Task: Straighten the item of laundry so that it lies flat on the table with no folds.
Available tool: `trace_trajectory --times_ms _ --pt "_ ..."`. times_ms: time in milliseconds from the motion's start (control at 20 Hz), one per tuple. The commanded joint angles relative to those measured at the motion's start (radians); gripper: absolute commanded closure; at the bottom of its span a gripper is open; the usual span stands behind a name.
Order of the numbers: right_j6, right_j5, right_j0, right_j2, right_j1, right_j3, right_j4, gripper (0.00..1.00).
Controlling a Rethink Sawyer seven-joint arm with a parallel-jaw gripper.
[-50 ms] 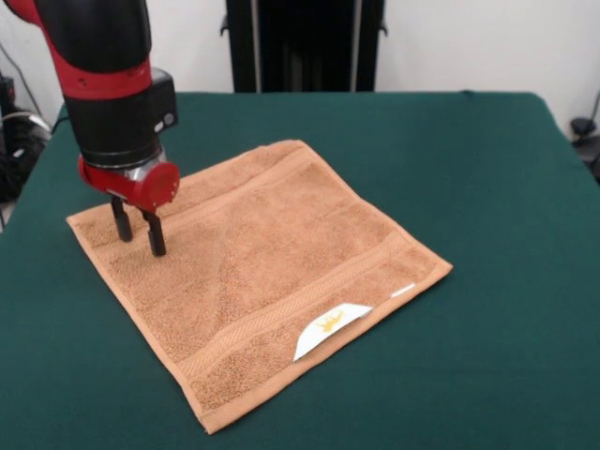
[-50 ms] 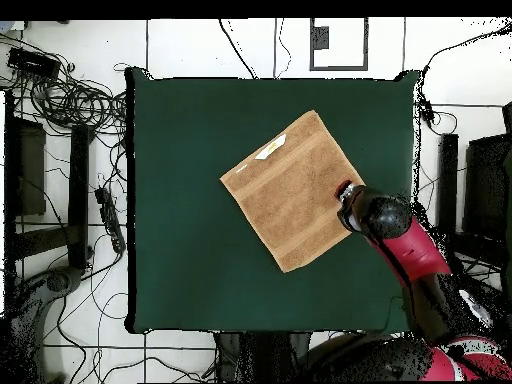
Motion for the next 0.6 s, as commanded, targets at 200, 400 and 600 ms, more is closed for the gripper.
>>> trace_trajectory --times_ms 200,400,600 --pt "0.301 -0.064 0.056 0.088 0.074 0.086 0.076 0.00" --pt "0.276 -0.078 0.050 0.087 0.086 0.066 0.065 0.00" --pt "0.226 -0.125 0.040 0.084 0.095 0.029 0.017 0.00"
